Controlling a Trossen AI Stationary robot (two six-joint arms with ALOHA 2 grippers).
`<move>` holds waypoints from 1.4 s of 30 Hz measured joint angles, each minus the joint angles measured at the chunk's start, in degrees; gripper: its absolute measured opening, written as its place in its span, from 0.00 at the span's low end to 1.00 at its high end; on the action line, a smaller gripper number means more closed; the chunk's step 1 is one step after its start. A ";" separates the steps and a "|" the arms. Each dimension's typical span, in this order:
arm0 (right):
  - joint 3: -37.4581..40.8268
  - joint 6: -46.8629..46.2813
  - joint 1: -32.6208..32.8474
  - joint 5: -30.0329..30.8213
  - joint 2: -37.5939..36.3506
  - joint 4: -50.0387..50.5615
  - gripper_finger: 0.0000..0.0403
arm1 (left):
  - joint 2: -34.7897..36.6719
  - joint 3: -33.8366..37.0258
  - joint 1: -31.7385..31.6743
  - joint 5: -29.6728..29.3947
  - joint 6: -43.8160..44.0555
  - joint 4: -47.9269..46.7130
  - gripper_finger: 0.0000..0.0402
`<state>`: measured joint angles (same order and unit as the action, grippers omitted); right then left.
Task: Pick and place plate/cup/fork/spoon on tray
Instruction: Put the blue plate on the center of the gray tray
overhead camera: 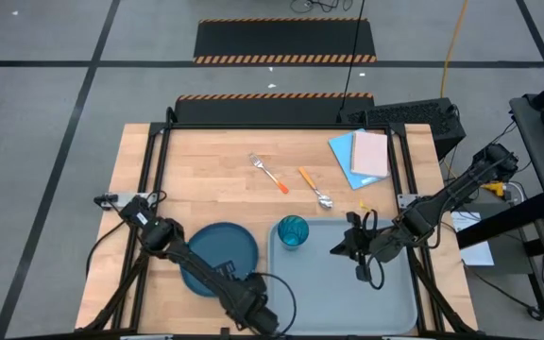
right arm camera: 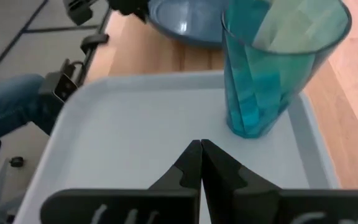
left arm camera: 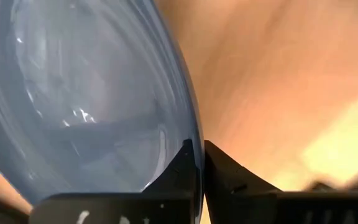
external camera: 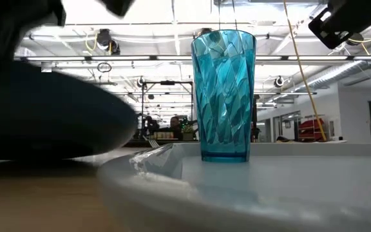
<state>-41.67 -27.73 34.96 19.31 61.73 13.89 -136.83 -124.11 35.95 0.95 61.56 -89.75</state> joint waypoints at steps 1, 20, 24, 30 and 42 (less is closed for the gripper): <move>0.00 0.00 0.00 0.02 -0.02 -0.40 0.00 | 0.39 -0.66 0.55 -0.95 0.01 -0.02 0.02; -0.04 -0.04 0.00 0.11 0.00 -2.23 0.00 | 8.63 -3.15 6.23 -20.55 5.07 -0.21 0.02; -0.04 -0.07 0.00 0.11 0.00 -2.31 0.00 | 8.69 -3.15 6.24 -20.91 1.63 -0.20 0.02; -0.04 -0.07 0.00 0.09 0.00 -2.27 0.00 | 11.01 -3.15 5.37 -20.99 -2.44 -0.23 0.02; -0.04 -0.20 0.01 0.10 0.00 -2.36 0.00 | 17.26 -3.15 1.69 -22.57 -18.46 -0.26 0.02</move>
<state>-41.71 -27.92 34.97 19.41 61.73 11.53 -119.57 -127.26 37.64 -21.63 43.10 -90.01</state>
